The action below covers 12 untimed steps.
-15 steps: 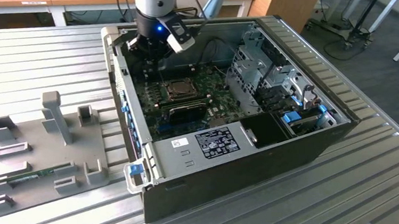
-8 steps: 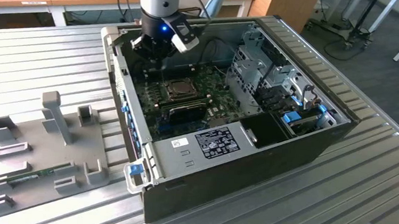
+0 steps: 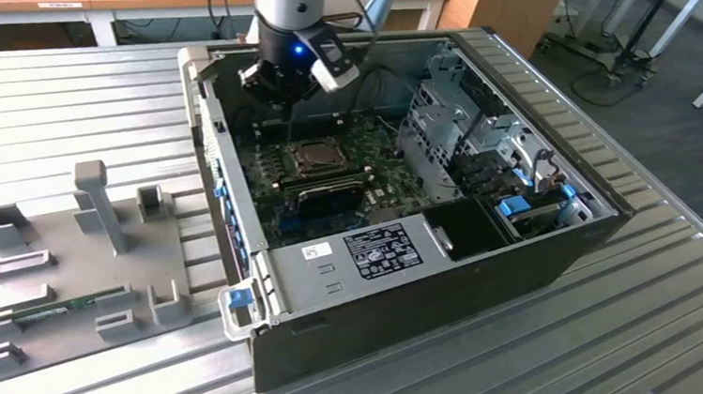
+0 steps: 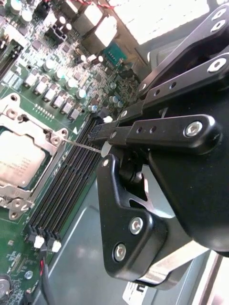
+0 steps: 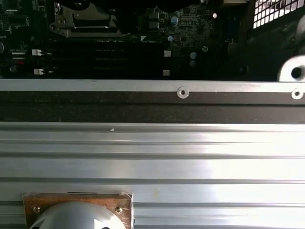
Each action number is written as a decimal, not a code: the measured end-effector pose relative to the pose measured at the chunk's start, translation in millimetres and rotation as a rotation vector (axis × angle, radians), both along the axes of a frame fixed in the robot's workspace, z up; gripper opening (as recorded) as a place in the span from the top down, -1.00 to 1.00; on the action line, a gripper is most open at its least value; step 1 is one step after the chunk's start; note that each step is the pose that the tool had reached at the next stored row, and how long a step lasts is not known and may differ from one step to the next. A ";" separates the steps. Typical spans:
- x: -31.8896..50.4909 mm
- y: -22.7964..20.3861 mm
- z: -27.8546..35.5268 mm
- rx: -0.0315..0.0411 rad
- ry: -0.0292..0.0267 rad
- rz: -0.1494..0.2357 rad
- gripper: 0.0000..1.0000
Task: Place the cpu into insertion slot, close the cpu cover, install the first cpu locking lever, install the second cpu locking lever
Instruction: 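Install the first cpu locking lever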
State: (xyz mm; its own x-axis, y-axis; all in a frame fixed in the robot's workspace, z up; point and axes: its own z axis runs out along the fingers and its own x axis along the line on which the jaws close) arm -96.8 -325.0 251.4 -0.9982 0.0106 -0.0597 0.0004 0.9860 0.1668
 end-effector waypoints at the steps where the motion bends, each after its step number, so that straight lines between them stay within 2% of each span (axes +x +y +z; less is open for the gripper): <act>1: 1.0 0.0 0.0 0.0000 0.0000 0.000 0.79; 8: 2.7 -0.1 0.0 0.0000 0.0000 0.000 0.79; 12: 10.6 -0.1 -1.2 0.0000 0.0000 0.000 0.79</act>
